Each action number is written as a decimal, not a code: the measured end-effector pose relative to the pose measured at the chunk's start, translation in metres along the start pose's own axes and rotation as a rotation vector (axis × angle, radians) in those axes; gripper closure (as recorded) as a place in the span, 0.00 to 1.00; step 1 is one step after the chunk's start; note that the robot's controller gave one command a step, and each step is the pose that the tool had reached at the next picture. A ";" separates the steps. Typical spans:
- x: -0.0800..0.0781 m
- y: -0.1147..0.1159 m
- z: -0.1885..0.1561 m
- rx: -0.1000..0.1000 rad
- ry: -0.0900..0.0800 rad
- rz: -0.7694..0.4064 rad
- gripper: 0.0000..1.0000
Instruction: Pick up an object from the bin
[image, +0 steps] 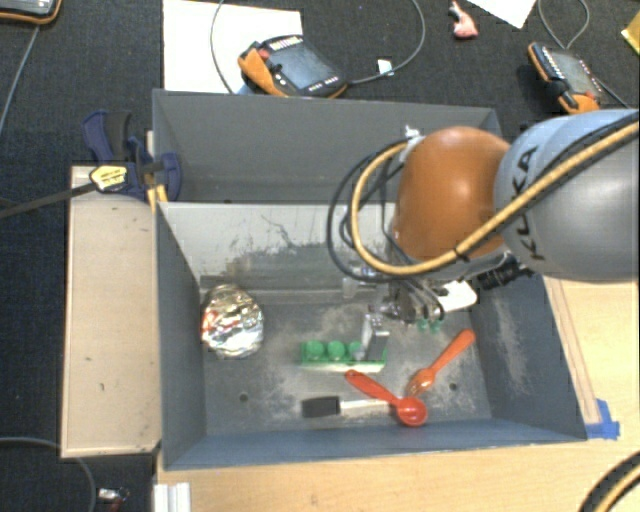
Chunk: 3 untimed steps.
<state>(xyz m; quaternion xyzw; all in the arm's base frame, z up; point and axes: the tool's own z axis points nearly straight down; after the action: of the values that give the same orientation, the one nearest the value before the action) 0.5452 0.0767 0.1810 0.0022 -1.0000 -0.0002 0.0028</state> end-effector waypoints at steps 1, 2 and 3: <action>-0.002 0.000 -0.005 -0.001 -0.009 0.003 0.00; 0.008 -0.012 0.114 -0.001 -0.001 -0.001 0.00; 0.016 -0.008 0.051 -0.005 -0.022 0.069 0.00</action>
Offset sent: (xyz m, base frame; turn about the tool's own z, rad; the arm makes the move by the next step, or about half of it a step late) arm -0.0069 -0.0122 -0.1110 -0.0034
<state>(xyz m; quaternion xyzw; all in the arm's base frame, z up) 0.5292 0.0684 0.1305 -0.0322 -0.9994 -0.0025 -0.0084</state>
